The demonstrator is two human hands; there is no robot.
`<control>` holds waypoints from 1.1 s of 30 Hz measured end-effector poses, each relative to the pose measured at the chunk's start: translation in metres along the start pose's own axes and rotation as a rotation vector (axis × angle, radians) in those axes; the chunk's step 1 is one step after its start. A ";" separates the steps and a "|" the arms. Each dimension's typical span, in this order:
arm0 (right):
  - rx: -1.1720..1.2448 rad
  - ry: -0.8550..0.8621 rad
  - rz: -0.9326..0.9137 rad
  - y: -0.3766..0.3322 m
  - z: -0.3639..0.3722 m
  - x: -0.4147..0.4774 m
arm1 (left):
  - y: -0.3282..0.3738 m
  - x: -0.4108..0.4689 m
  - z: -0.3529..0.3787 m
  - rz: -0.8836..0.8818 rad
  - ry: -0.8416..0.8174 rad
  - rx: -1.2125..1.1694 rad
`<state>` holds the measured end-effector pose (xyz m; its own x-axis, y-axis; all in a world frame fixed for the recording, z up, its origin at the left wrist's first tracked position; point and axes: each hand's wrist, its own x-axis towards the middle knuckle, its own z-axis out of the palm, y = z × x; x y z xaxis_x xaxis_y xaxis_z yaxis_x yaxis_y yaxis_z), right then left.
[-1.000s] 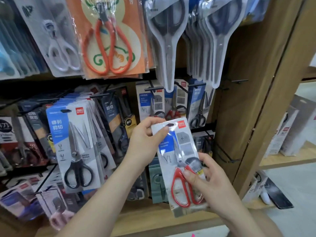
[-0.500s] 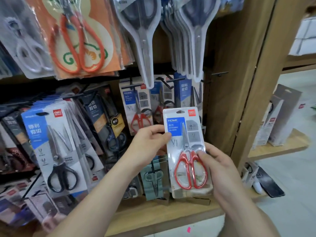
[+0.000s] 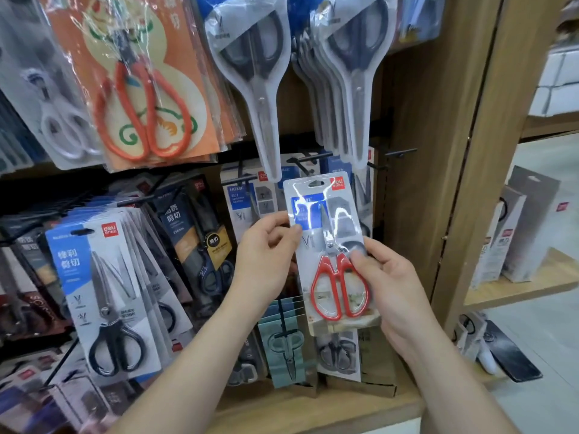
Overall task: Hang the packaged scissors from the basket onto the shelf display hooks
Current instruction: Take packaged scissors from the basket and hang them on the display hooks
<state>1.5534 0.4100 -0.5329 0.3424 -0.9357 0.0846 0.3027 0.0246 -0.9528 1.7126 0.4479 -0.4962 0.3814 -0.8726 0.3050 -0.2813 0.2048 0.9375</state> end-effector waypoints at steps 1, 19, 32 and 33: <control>0.004 -0.005 -0.004 0.000 -0.002 -0.001 | -0.001 -0.001 0.000 0.016 -0.001 -0.002; -0.070 -0.053 0.042 -0.019 -0.006 -0.004 | 0.027 -0.004 0.001 0.056 -0.048 0.066; -0.241 -0.179 0.032 -0.038 -0.005 -0.021 | 0.039 -0.023 -0.006 -0.149 -0.214 0.088; -0.266 -0.205 0.029 -0.037 -0.006 -0.024 | 0.039 -0.020 -0.006 -0.150 -0.209 0.114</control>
<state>1.5286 0.4294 -0.5015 0.5274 -0.8451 0.0878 0.0573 -0.0677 -0.9961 1.6992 0.4762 -0.4651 0.2396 -0.9644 0.1118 -0.3376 0.0252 0.9410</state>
